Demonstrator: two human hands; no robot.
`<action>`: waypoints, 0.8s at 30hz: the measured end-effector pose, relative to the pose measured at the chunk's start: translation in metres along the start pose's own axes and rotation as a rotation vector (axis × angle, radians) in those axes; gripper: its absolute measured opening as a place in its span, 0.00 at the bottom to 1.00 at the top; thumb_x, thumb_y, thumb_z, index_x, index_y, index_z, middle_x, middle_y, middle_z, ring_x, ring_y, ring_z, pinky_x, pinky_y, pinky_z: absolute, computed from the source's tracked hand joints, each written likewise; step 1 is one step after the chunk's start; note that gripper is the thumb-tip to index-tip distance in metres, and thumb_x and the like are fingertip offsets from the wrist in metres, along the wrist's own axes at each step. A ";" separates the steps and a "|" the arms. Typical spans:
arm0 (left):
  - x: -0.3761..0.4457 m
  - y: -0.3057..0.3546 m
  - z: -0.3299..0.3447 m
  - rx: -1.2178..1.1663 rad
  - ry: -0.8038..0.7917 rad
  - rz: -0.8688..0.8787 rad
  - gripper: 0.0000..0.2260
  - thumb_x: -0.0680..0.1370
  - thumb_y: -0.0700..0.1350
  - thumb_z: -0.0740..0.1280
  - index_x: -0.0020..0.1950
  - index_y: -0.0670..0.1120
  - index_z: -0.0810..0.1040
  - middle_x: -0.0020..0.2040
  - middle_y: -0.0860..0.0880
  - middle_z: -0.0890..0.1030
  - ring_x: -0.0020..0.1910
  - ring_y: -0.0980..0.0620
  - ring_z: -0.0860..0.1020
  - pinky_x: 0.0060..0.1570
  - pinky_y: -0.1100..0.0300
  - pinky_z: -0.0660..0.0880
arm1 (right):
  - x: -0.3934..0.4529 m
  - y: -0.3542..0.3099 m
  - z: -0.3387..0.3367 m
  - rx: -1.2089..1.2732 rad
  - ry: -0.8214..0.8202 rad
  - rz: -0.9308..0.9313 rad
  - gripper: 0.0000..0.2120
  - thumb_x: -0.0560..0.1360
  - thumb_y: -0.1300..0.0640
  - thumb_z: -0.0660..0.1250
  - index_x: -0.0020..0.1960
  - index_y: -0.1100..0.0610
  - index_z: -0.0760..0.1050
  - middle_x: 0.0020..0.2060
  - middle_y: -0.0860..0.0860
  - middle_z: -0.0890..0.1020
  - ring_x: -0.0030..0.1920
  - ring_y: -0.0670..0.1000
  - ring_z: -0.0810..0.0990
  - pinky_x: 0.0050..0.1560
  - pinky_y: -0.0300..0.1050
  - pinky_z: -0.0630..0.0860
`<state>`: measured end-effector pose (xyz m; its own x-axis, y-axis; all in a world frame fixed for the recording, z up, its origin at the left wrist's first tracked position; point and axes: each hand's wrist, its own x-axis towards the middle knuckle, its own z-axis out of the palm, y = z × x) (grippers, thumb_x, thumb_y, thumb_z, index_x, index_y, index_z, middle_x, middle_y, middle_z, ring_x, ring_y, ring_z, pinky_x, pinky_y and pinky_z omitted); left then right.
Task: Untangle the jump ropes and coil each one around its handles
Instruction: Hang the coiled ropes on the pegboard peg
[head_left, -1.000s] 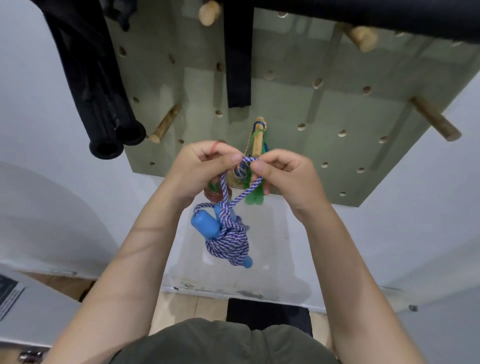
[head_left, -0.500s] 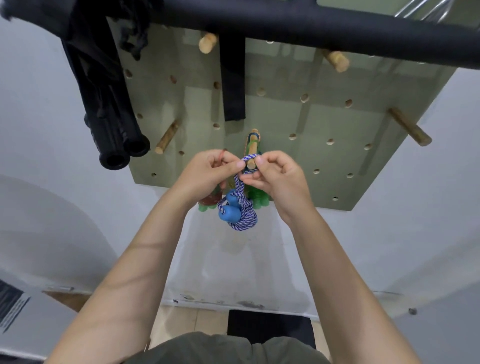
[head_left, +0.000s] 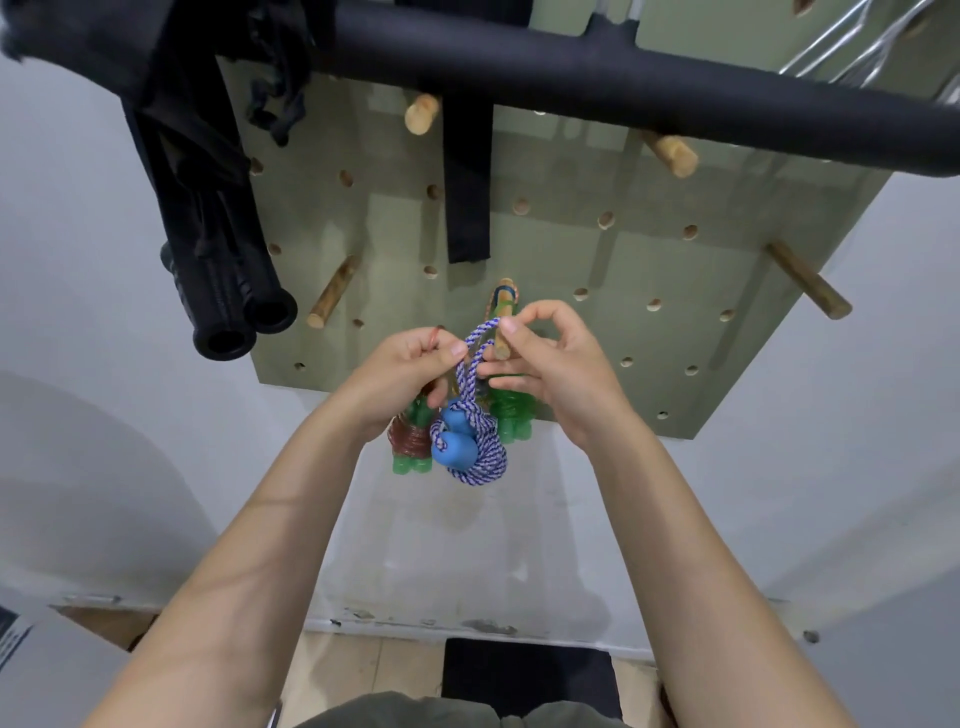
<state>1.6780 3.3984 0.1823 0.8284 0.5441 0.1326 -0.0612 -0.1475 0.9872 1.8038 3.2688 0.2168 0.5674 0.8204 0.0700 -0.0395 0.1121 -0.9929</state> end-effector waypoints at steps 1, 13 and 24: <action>0.002 0.004 -0.003 0.005 -0.041 0.008 0.08 0.82 0.41 0.62 0.43 0.43 0.73 0.25 0.54 0.74 0.23 0.57 0.69 0.29 0.66 0.67 | 0.003 -0.002 0.001 -0.008 0.000 0.012 0.09 0.78 0.58 0.68 0.50 0.58 0.68 0.43 0.66 0.82 0.42 0.61 0.84 0.42 0.46 0.83; 0.042 0.010 -0.012 0.244 0.182 -0.017 0.08 0.78 0.43 0.71 0.39 0.43 0.78 0.24 0.55 0.75 0.20 0.59 0.68 0.26 0.64 0.65 | 0.032 -0.013 0.004 -0.092 0.186 0.039 0.10 0.76 0.59 0.71 0.45 0.61 0.70 0.28 0.56 0.81 0.24 0.52 0.80 0.29 0.45 0.80; -0.008 0.053 -0.025 0.156 0.044 0.149 0.22 0.81 0.56 0.57 0.30 0.45 0.69 0.46 0.48 0.76 0.53 0.47 0.80 0.61 0.56 0.70 | 0.017 -0.023 -0.001 -0.317 0.228 -0.205 0.06 0.74 0.60 0.71 0.40 0.56 0.77 0.28 0.48 0.73 0.26 0.46 0.68 0.30 0.37 0.66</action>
<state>1.6540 3.4068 0.2353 0.7911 0.5420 0.2836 -0.0917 -0.3534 0.9310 1.8153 3.2797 0.2402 0.7060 0.6503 0.2806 0.3269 0.0523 -0.9436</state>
